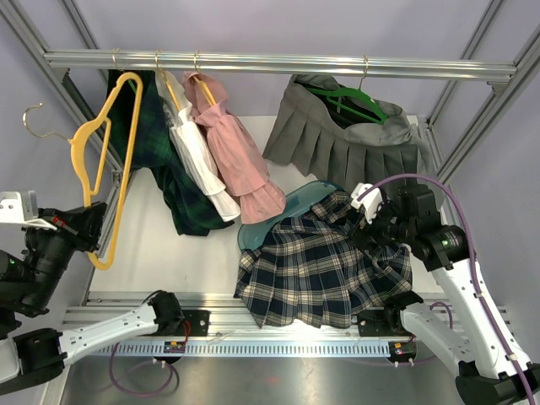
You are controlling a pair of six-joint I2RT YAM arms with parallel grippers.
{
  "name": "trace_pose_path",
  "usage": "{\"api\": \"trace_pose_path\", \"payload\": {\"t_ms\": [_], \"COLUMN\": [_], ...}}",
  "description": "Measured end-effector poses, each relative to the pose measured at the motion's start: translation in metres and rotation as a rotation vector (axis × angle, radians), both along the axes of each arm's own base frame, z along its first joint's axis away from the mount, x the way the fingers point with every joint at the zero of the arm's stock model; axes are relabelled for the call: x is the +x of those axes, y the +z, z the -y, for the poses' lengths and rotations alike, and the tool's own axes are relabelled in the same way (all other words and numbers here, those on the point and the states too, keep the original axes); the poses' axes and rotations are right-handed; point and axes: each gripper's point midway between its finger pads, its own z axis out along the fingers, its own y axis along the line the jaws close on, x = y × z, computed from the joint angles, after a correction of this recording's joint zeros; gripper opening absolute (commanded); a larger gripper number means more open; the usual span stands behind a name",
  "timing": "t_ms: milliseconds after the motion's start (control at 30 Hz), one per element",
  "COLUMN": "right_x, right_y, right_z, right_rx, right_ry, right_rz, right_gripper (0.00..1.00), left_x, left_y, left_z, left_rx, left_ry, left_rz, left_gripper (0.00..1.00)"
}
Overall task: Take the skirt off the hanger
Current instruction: Hang the hanger back to the clothesline with the left arm
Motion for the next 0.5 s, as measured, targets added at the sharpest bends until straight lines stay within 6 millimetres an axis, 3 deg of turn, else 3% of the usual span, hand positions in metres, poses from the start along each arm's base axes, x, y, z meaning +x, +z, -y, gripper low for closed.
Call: {"api": "trace_pose_path", "payload": {"t_ms": [267,500], "right_x": [0.008,0.011], "right_y": [0.006,0.012], "right_z": [-0.007,-0.013], "right_rx": [0.033,0.069], "right_ry": [0.008,0.013], "right_rz": [0.024,0.038], "right_gripper": [0.99,0.99], "left_x": [0.014,0.025], "left_y": [-0.012,-0.007], "left_z": [-0.019,-0.029], "left_rx": [0.120,0.207], "left_ry": [0.217,0.379], "left_rz": [-0.087,-0.082], "left_gripper": [0.00,0.00]}}
